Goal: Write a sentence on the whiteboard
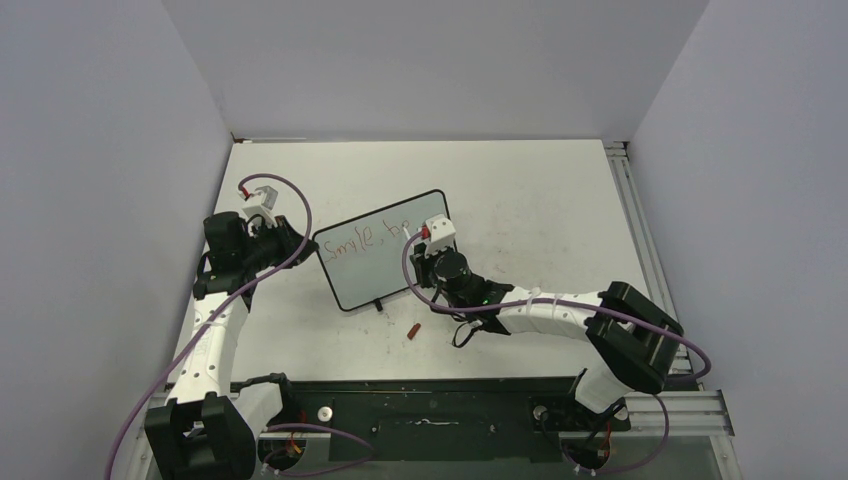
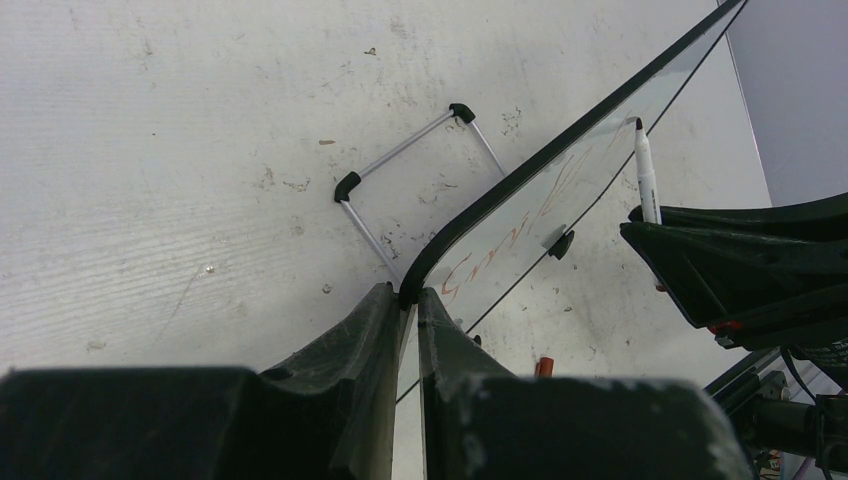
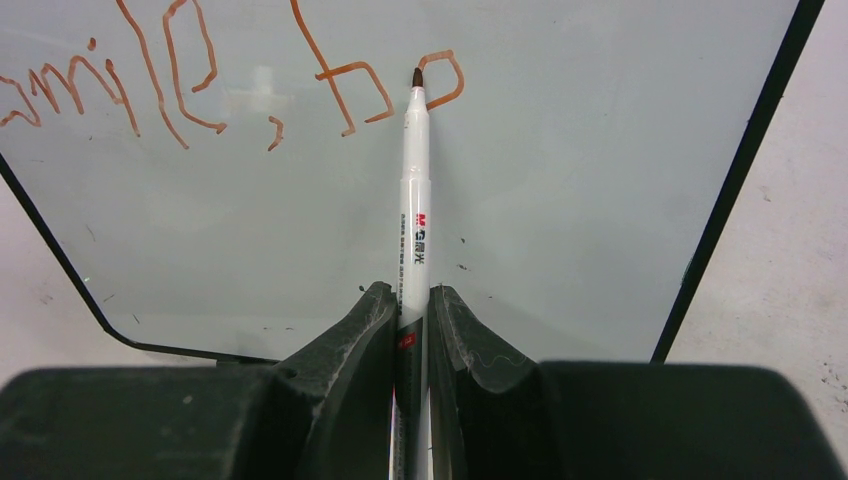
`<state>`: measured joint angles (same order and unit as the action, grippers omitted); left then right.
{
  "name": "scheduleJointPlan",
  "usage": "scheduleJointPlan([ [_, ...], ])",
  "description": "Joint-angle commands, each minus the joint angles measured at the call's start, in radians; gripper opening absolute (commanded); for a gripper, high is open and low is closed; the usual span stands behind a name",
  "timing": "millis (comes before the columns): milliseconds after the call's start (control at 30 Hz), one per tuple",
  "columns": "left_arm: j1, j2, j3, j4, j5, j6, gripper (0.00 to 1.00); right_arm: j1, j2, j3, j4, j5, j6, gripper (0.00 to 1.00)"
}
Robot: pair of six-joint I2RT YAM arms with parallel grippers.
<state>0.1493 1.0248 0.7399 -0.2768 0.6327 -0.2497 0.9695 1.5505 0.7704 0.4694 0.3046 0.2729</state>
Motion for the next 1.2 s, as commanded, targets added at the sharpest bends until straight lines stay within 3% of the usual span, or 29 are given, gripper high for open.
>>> scheduleJointPlan([
  [0, -0.017, 0.005, 0.019, -0.019, 0.017, 0.010, 0.09, 0.010, 0.009, -0.002, 0.021, -0.003, 0.013, 0.05],
  [1167, -0.018, 0.006, 0.019, -0.018, 0.017, 0.010, 0.09, 0.019, -0.004, -0.036, -0.022, 0.055, 0.052, 0.05],
])
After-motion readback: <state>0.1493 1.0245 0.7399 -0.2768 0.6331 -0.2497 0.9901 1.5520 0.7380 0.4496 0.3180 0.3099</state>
